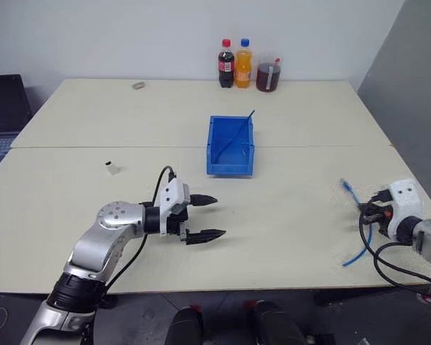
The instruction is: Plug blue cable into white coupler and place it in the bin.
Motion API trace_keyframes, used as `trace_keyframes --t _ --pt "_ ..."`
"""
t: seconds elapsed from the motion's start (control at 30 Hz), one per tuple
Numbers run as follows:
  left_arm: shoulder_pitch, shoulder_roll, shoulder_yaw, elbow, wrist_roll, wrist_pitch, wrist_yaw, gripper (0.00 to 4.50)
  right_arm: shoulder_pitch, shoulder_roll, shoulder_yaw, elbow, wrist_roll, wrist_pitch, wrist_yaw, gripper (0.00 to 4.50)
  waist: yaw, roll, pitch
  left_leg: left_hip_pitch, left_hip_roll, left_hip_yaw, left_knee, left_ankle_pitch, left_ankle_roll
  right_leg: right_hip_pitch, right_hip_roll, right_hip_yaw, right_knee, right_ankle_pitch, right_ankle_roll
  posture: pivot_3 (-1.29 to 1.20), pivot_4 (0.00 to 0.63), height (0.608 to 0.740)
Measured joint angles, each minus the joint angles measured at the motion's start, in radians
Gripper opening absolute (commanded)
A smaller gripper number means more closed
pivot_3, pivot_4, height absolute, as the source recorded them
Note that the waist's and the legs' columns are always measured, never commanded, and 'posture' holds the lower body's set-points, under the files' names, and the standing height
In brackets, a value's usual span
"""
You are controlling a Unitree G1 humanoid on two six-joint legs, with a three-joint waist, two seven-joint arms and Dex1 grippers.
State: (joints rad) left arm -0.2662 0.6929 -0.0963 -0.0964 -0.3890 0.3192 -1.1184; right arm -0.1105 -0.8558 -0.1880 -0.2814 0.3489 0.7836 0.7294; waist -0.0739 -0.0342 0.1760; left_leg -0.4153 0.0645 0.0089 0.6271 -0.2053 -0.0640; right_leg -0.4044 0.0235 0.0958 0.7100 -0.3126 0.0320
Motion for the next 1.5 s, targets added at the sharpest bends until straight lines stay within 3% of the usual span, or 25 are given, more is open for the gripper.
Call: trace_keyframes --t 0.1,0.17,0.27,0.43,0.57,0.63,0.77,1.07,1.27,1.5 --pt "0.027 0.015 0.038 0.057 0.021 -0.033 0.016 4.5 -0.069 -0.041 0.137 -0.061 -0.015 -0.072 0.12 0.03 -0.004 -0.002 0.001 -0.001 0.0 -0.004 0.001 0.0 0.0 0.0 0.001 -0.001 0.0 0.0 0.0 0.0 0.15 0.74" --pt "0.048 0.032 0.061 0.074 0.028 -0.046 0.019 4.5 -0.162 -0.012 0.267 -0.06 -0.058 -0.121 0.161 0.03 -0.012 -0.003 0.001 -0.001 0.0 -0.003 0.001 0.0 0.0 0.0 0.001 -0.001 0.0 0.0 0.0 0.0 0.15 0.74" --pt "0.071 0.053 0.103 0.085 0.034 -0.062 0.021 4.5 -0.272 0.076 0.433 -0.036 -0.115 -0.187 0.195 0.03 -0.009 -0.003 0.002 -0.003 0.0 -0.004 0.001 0.0 0.0 -0.001 -0.001 -0.002 0.0 0.0 0.0 0.0 0.15 0.74" --pt "0.172 0.136 0.199 0.1 0.035 -0.065 0.016 4.5 -0.529 0.338 0.709 0.223 -0.289 -0.396 0.239 0.03 -0.012 -0.005 0.002 -0.002 0.001 -0.002 0.001 0.0 0.0 -0.002 -0.001 -0.003 0.0 0.0 -0.003 0.0 0.15 0.74" --pt "0.224 0.148 0.241 0.098 0.036 -0.064 0.025 4.5 -0.643 0.482 0.8 0.427 -0.372 -0.526 0.249 0.03 0.0 -0.005 0.002 -0.004 0.0 -0.003 0.001 0.0 0.0 -0.002 -0.003 -0.006 0.001 0.001 -0.006 0.0 0.15 0.74" --pt "0.253 0.148 0.25 0.08 0.036 -0.063 0.037 4.5 -0.681 0.534 0.807 0.517 -0.403 -0.591 0.253 0.03 0.013 -0.005 0.002 -0.005 -0.001 -0.003 0.001 0.0 0.0 -0.002 -0.005 -0.008 0.001 0.001 -0.007 0.0 0.15 0.74" --pt "0.266 0.148 0.252 0.056 0.036 -0.058 0.042 4.5 -0.689 0.55 0.809 0.581 -0.424 -0.644 0.268 0.81 0.027 -0.005 0.002 -0.005 -0.001 -0.003 0.001 0.0 0.0 -0.002 -0.006 -0.009 0.001 0.001 -0.007 0.0 0.15 0.74" --pt "0.192 0.141 0.206 0.102 0.047 -0.06 0.026 4.5 -0.638 0.495 0.762 0.503 -0.416 -0.634 0.329 3.16 0.026 -0.005 0.002 -0.004 -0.001 -0.005 0.001 0.0 0.0 -0.001 -0.004 -0.01 0.003 0.001 -0.008 0.0 0.15 0.74" --pt "0.069 0.107 0.12 0.228 0.099 -0.102 -0.016 4.5 -0.486 0.426 0.631 0.185 -0.244 -0.336 0.37 3.16 0.028 -0.005 0.002 -0.005 -0.001 -0.006 0.002 0.0 0.0 -0.001 -0.004 -0.011 0.003 0.001 -0.007 0.0 0.15 0.74" --pt "-0.06 0.053 0.049 0.38 0.168 -0.223 -0.051 4.5 -0.334 0.42 0.533 -0.042 -0.171 -0.11 0.235 3.16 0.03 -0.005 0.002 -0.004 -0.001 -0.006 0.002 0.0 0.0 0.0 -0.003 -0.011 0.004 0.0 -0.006 0.0 0.15 0.74"
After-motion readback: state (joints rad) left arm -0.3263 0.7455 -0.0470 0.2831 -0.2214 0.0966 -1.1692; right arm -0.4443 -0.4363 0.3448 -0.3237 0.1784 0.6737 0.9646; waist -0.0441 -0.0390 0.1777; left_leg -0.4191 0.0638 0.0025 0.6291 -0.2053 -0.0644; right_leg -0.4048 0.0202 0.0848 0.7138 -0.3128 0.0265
